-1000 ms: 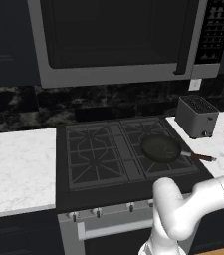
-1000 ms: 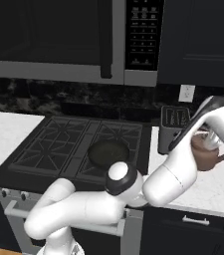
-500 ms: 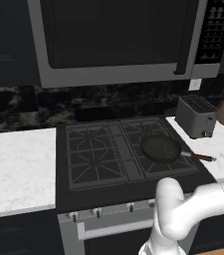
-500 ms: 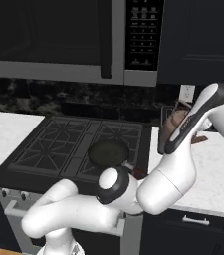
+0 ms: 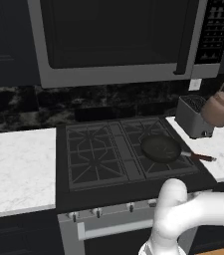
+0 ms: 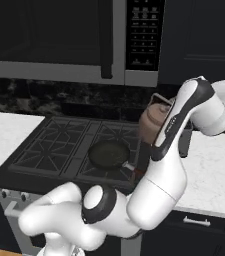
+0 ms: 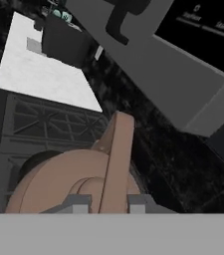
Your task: Pick the kettle from the counter and place it on a stove burner. Then turn the burner on.
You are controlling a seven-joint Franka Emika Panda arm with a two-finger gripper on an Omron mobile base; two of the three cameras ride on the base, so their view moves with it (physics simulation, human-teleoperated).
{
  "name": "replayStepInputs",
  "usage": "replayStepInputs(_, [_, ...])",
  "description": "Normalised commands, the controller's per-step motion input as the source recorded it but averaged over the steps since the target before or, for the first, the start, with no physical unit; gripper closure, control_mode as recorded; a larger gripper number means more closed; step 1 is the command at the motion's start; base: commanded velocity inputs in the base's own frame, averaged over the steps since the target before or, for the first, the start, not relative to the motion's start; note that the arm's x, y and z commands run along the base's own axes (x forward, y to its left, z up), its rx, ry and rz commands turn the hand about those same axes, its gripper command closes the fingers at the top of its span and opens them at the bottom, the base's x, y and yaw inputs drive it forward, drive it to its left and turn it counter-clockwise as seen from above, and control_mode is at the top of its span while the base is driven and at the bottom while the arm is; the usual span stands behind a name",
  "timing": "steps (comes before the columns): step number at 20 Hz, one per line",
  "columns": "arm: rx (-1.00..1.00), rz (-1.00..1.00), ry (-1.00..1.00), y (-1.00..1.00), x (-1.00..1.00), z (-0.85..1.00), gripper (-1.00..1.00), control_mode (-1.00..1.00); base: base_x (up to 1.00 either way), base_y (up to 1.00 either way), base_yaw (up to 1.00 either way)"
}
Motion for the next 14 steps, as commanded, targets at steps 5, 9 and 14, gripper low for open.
replayStepInputs(5, [-0.03,0.00,-0.08,1.00,-0.01,-0.02,1.00,-1.00,0.00,0.00,0.00])
replayStepInputs(9, [-0.09,0.00,-0.03,1.00,0.00,-0.04,1.00,-1.00,0.00,0.00,0.00])
replayStepInputs(14, [-0.15,0.00,0.00,1.00,0.00,-0.20,1.00,-1.00,0.00,0.00,0.00])
